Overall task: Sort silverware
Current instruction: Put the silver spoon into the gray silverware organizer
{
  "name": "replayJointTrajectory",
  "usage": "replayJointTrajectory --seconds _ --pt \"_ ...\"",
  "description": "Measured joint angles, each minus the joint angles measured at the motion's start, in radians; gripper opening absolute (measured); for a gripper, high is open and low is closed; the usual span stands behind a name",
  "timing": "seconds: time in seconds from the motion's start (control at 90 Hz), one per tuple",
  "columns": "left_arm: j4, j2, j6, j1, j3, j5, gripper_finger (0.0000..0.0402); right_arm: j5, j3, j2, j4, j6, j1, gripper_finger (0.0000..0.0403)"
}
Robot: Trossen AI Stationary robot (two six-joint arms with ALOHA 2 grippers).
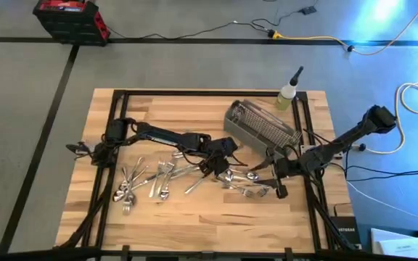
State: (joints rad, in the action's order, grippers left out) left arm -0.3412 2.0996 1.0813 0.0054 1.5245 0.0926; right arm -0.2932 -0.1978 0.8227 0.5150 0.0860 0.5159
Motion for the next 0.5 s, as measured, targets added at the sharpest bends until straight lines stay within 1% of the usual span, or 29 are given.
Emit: replayJointTrajectory --seconds 0.144,0.322,0.5 --pt "0.001 0.049 0.001 0.005 0.027 -0.024 0.0243 0.0 0.0 0.0 -0.003 0.0 0.0 0.0193" --pt "-0.002 0.108 0.019 0.01 0.097 -0.034 0.0242 0.0 0.0 0.0 -0.028 0.017 0.0 0.0193" --pt "-0.056 0.145 0.03 0.022 0.146 -0.044 0.0242 0.0 0.0 0.0 -0.031 0.024 0.0 0.0193"
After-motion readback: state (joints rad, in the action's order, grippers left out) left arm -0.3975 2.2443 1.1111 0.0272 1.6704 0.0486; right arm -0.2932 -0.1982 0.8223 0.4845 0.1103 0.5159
